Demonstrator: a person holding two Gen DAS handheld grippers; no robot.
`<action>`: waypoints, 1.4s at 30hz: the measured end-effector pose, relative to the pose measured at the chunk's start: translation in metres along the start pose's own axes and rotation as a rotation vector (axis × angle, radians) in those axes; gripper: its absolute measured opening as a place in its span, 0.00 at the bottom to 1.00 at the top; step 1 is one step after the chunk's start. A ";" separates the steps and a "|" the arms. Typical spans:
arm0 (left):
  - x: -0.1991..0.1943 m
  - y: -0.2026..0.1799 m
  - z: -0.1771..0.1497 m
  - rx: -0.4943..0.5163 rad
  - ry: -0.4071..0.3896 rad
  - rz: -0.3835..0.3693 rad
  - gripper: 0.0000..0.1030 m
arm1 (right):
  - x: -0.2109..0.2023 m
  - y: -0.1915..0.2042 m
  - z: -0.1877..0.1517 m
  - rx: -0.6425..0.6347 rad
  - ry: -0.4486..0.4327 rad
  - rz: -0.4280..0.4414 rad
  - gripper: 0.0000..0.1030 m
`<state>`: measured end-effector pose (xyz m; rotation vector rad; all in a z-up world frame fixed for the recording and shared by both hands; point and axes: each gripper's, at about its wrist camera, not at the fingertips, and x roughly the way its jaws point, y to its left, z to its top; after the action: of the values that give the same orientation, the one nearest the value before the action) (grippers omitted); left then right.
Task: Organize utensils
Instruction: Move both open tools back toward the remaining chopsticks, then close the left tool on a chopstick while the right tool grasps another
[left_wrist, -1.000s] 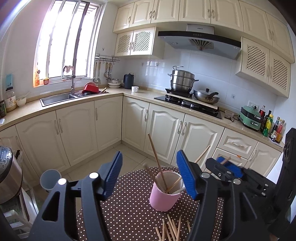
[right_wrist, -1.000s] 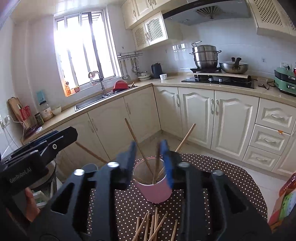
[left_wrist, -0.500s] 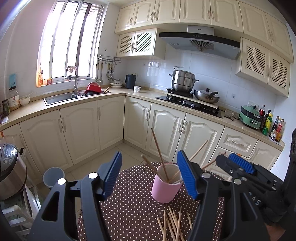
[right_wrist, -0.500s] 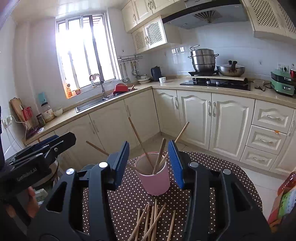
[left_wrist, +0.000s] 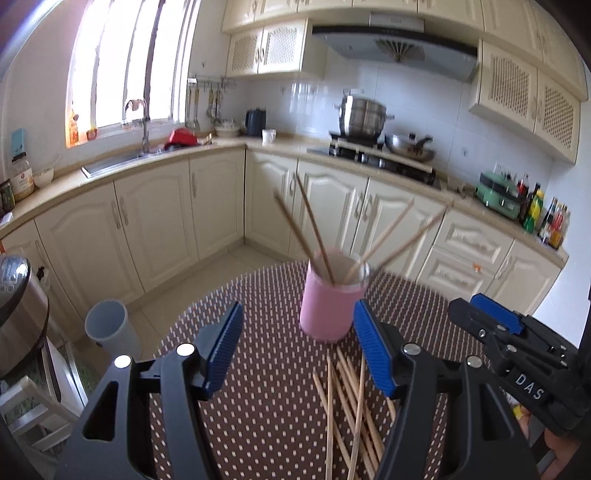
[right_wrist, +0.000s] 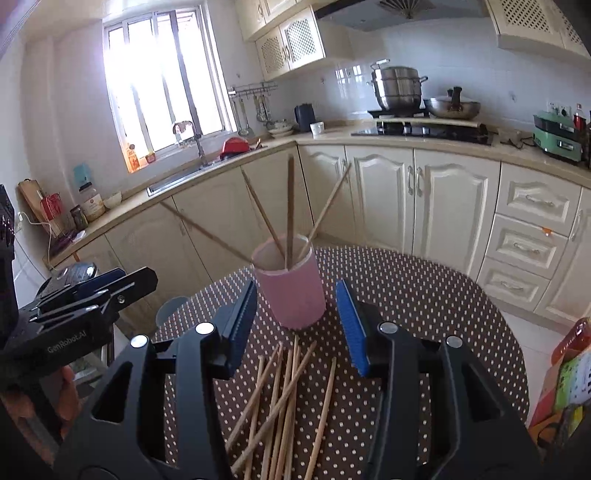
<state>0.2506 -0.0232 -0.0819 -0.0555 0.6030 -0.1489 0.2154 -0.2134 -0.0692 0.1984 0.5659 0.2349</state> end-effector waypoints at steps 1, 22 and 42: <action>0.006 -0.002 -0.007 0.009 0.023 0.000 0.60 | 0.002 -0.003 -0.005 0.004 0.011 -0.002 0.43; 0.117 -0.042 -0.095 0.208 0.368 -0.039 0.38 | 0.065 -0.044 -0.086 0.085 0.246 -0.009 0.43; 0.120 -0.004 -0.097 0.058 0.401 -0.096 0.08 | 0.089 -0.037 -0.099 0.046 0.339 -0.008 0.43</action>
<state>0.2922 -0.0471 -0.2287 0.0029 0.9963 -0.2738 0.2401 -0.2123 -0.2058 0.2021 0.9088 0.2493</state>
